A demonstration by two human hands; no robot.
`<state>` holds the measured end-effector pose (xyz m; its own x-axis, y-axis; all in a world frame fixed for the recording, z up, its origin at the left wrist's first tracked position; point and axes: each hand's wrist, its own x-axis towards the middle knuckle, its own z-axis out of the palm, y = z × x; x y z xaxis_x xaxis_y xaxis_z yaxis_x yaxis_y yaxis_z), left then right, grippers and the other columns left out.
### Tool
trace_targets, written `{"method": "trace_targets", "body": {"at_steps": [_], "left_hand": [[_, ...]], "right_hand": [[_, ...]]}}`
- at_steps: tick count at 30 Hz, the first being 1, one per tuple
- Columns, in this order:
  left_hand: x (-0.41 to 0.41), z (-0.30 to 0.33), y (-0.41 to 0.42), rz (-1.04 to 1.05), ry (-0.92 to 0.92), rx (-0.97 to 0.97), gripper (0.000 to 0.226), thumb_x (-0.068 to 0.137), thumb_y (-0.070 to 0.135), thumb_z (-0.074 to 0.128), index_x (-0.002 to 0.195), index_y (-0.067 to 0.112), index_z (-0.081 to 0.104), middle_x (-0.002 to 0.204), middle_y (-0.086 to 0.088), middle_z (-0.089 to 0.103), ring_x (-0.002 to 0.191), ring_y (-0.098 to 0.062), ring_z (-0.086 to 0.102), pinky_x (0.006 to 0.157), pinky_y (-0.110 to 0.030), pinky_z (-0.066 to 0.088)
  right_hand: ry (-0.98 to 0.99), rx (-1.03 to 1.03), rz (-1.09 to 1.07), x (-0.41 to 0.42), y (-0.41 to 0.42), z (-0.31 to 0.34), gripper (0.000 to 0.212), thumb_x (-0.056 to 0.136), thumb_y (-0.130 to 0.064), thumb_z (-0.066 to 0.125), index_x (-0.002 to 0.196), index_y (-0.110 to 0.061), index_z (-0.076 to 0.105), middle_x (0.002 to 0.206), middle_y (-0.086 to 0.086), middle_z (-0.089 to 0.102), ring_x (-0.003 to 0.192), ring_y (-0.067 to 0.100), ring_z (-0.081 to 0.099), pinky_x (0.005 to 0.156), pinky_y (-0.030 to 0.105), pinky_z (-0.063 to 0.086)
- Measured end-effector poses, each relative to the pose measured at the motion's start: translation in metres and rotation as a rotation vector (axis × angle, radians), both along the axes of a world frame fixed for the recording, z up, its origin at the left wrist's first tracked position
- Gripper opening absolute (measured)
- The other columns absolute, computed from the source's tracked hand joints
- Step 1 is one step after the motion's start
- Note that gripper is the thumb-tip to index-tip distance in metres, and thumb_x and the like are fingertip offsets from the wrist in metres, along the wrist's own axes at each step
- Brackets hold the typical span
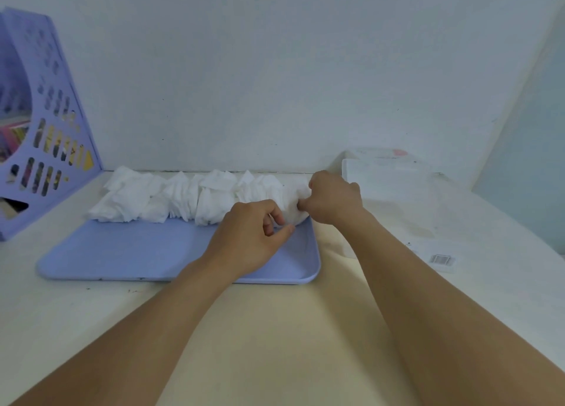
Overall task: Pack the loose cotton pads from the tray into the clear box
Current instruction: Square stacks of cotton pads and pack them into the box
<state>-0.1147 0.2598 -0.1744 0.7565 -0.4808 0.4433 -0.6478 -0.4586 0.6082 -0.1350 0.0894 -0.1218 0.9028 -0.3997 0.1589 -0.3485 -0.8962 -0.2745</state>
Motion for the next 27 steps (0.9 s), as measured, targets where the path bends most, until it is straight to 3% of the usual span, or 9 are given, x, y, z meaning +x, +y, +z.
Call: {"method": "trace_targets", "body": {"at_steps": [3,9,12,15,17,18,21,24,27], "left_hand": [[0.001,0.000,0.000,-0.002,0.008,-0.013,0.016,0.085,0.036,0.077,0.079,0.030,0.064,0.061,0.004,0.064,0.057,-0.004,0.055,0.056,-0.013,0.037],[0.000,0.003,0.000,0.052,0.042,-0.040,0.019,0.086,0.041,0.075,0.077,0.029,0.065,0.060,0.005,0.063,0.057,-0.008,0.057,0.056,-0.020,0.045],[-0.003,0.011,-0.001,0.124,0.106,-0.237,0.030,0.091,0.046,0.068,0.075,0.021,0.066,0.056,0.010,0.060,0.052,-0.003,0.054,0.055,-0.020,0.044],[-0.008,0.031,-0.001,0.084,0.477,-0.643,0.045,0.092,0.056,0.061,0.088,0.012,0.069,0.074,0.001,0.068,0.065,-0.014,0.063,0.057,-0.031,0.049],[-0.013,0.043,0.001,-0.075,0.776,-0.841,0.052,0.079,0.061,0.066,0.102,0.014,0.070,0.093,-0.006,0.073,0.082,-0.020,0.071,0.063,-0.036,0.057],[-0.015,0.044,0.000,-0.131,0.821,-0.867,0.052,0.077,0.057,0.068,0.107,0.015,0.070,0.101,-0.006,0.075,0.091,-0.021,0.073,0.067,-0.036,0.059],[-0.016,0.039,-0.001,-0.077,0.753,-0.907,0.018,0.096,0.026,0.065,0.106,0.012,0.069,0.107,-0.006,0.075,0.104,-0.025,0.072,0.069,-0.034,0.062],[-0.010,0.032,0.005,0.009,0.785,-0.976,0.007,0.100,0.016,0.061,0.103,0.012,0.066,0.113,-0.009,0.071,0.106,-0.029,0.070,0.062,-0.030,0.061],[-0.006,0.030,0.007,-0.020,0.843,-0.946,0.007,0.099,0.016,0.062,0.105,0.013,0.066,0.121,-0.012,0.070,0.109,-0.031,0.069,0.063,-0.028,0.060]], "right_hand": [[-0.042,0.048,-0.004,0.000,0.000,0.000,0.037,0.084,-0.030,0.071,0.116,-0.015,0.059,0.109,0.000,0.065,0.105,0.024,0.062,0.090,0.038,0.036],[-0.441,0.236,-0.064,-0.013,-0.008,0.007,0.036,0.081,-0.020,0.069,0.116,-0.013,0.067,0.109,0.004,0.068,0.100,0.026,0.065,0.085,0.034,0.052],[-0.731,0.322,-0.046,-0.026,-0.012,0.019,0.029,0.087,-0.020,0.068,0.115,-0.014,0.066,0.091,-0.003,0.069,0.084,0.019,0.068,0.076,0.032,0.054],[-0.772,0.856,0.140,-0.036,-0.001,0.036,0.022,0.086,-0.011,0.077,0.107,-0.010,0.068,0.082,0.004,0.071,0.071,0.016,0.071,0.064,0.028,0.057],[-0.577,1.120,0.293,-0.041,0.019,0.036,0.019,0.085,-0.003,0.078,0.101,-0.002,0.068,0.079,0.011,0.069,0.071,0.018,0.071,0.064,0.026,0.060],[-0.469,1.130,0.352,-0.042,0.027,0.033,0.017,0.085,-0.001,0.077,0.100,0.002,0.068,0.078,0.013,0.070,0.069,0.018,0.072,0.064,0.027,0.061],[-0.416,0.891,0.388,-0.038,0.034,0.024,0.010,0.089,-0.005,0.073,0.094,0.003,0.073,0.081,0.017,0.075,0.073,0.024,0.076,0.070,0.039,0.064],[-0.594,0.326,0.064,-0.027,0.009,0.025,0.017,0.090,-0.023,0.065,0.095,-0.009,0.073,0.090,0.005,0.075,0.090,0.027,0.071,0.081,0.038,0.057],[-0.301,0.098,-0.064,-0.023,0.005,0.013,0.045,0.093,-0.050,0.059,0.116,-0.010,0.060,0.113,0.009,0.067,0.106,0.033,0.063,0.084,0.037,0.047]]}}
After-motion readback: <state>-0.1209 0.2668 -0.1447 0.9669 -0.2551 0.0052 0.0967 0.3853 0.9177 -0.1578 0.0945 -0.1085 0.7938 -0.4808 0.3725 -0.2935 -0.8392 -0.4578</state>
